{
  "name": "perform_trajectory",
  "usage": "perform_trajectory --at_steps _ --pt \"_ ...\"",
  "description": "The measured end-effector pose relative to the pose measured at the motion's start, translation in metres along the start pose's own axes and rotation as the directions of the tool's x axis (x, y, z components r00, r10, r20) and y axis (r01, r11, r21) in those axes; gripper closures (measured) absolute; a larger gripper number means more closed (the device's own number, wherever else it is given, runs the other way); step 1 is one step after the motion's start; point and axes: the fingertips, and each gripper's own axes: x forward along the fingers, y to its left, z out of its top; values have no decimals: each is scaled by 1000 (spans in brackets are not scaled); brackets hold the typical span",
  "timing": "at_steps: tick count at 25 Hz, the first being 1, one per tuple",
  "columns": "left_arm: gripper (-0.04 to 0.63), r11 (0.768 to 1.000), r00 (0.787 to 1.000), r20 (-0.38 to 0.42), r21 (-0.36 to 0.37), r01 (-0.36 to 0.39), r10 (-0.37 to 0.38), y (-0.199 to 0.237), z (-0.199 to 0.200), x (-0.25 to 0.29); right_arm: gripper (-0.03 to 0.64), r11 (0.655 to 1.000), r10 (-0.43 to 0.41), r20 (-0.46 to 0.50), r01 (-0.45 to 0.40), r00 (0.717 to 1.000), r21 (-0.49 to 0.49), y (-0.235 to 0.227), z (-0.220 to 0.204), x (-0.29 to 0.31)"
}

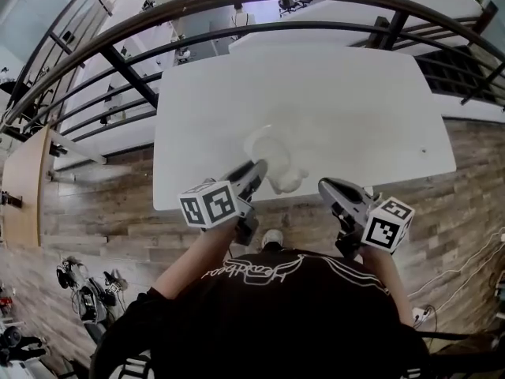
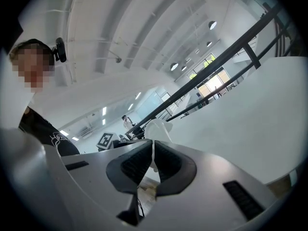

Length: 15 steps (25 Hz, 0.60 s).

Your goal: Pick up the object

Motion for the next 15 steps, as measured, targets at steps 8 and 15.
perform_trajectory --at_steps 8,15 --pt "486 999 996 88 -38 32 -28 -42 -29 -42 595 999 31 39 -29 999 -34 28 -12 -54" --pt "486 999 991 125 -6 41 -40 -90 -75 -87 595 999 43 83 -43 996 -13 53 -36 -118"
